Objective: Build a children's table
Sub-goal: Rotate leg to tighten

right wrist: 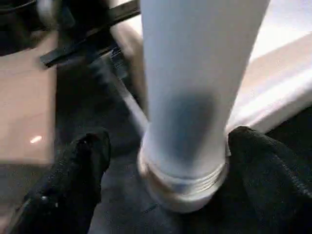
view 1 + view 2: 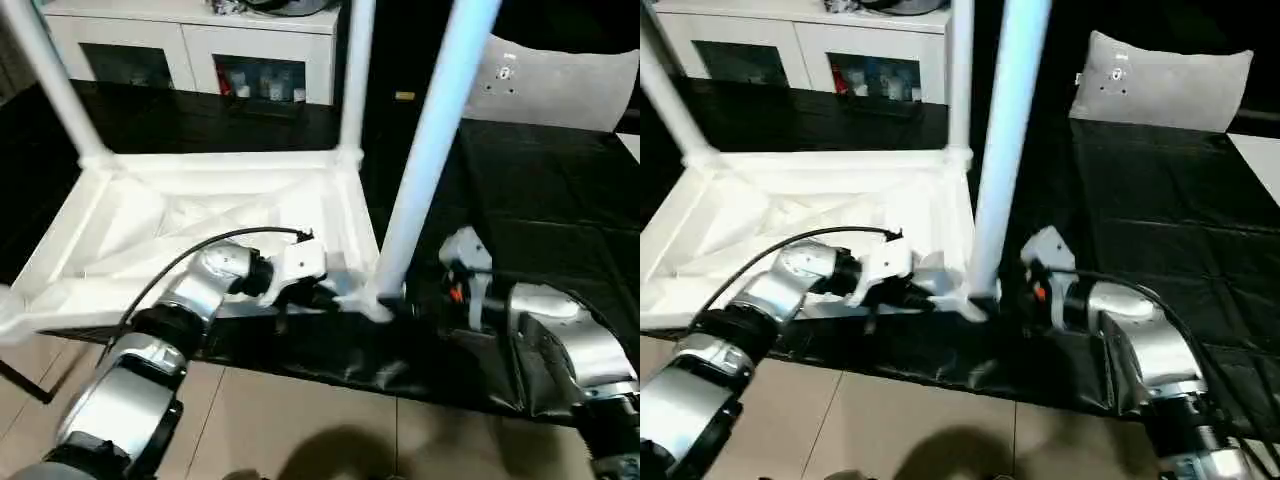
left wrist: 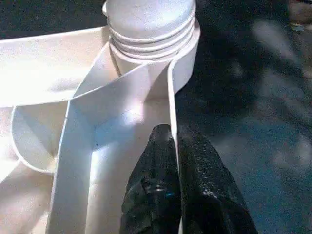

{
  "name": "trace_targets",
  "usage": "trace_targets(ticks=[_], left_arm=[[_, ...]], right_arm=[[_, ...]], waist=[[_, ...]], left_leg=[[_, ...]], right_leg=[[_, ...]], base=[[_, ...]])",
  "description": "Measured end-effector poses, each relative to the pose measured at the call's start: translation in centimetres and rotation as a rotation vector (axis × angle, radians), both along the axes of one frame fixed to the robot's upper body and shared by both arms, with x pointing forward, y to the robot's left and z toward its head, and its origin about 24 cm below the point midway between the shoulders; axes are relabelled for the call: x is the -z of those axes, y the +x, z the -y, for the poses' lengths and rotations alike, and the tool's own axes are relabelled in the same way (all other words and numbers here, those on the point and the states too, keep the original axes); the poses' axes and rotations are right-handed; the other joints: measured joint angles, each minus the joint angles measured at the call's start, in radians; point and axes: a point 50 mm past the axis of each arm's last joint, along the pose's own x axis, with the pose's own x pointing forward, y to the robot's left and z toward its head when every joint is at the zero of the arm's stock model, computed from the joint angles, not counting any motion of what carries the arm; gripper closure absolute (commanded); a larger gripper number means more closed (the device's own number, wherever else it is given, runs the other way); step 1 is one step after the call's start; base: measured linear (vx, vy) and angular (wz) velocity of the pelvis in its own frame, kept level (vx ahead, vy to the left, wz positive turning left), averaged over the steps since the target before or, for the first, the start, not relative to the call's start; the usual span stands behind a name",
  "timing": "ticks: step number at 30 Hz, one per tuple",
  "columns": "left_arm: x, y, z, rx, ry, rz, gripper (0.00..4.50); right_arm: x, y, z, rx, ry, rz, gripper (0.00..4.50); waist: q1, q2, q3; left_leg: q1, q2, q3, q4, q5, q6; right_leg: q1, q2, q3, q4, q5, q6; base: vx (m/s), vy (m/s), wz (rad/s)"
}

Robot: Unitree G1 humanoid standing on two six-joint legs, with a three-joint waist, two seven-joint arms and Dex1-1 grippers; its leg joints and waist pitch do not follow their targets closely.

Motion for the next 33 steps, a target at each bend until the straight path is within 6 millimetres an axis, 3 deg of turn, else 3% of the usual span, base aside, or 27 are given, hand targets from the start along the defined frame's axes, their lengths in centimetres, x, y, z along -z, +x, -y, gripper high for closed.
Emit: trace_targets(ticks=[11, 22, 25, 31, 33], left_arm=[[-0.5, -1.0, -0.8, 0.212, 0.067, -0.048, 4.50], [-0.5, -1.0, -0.7, 0.220, 0.066, -0.045, 4.50], [-0.5, -1.0, -0.5, 0.213, 0.056, -0.051, 4.50], [-0.2, -0.4, 0.0, 0.063, 0.026, -0.080, 4.50], [-0.1, 0.2, 0.0, -0.044, 0.015, -0.075, 4.50]], right_arm=[[-0.1, -0.7, -0.6, -0.180, 0.078, -0.063, 1.25], [0.0, -0.8, -0.8, -0.221, 0.101, -0.088, 2.12], [0.1, -1.0, -0.7, -0.198, 0.129, -0.121, 2.45], [0.6, -1.1, -1.0, -0.032, 0.167, -0.104, 2.52], [0.8, -0.3, -1.6, 0.090, 0.158, -0.056, 2.53]], waist=[[0.025, -0.001, 0.000], [0.026, -0.001, 0.000], [0.029, -0.001, 0.000], [0.035, 0.000, 0.000], [0.015, 0.000, 0.000]], left_leg=[[0.000, -0.001, 0.001, 0.001, 0.000, 0.000], [0.000, 0.000, 0.001, 0.002, 0.000, 0.000], [0.000, 0.000, 0.001, 0.001, 0.000, 0.000], [0.001, 0.000, 0.001, 0.003, 0.000, 0.000], [0.001, 0.000, 0.001, 0.003, 0.001, -0.001]], right_leg=[[0.000, -0.001, 0.000, 0.000, -0.002, 0.003], [0.000, -0.001, 0.000, 0.001, -0.002, 0.003], [0.000, -0.001, 0.000, 0.001, -0.002, 0.003], [0.001, -0.001, 0.000, 0.002, -0.001, 0.002], [0.001, -0.001, 0.000, 0.002, -0.001, 0.003]], base=[[0.000, 0.000, 0.00], [0.000, 0.000, 0.00], [0.000, 0.000, 0.00], [0.000, 0.000, 0.00], [0.000, 0.000, 0.00]])
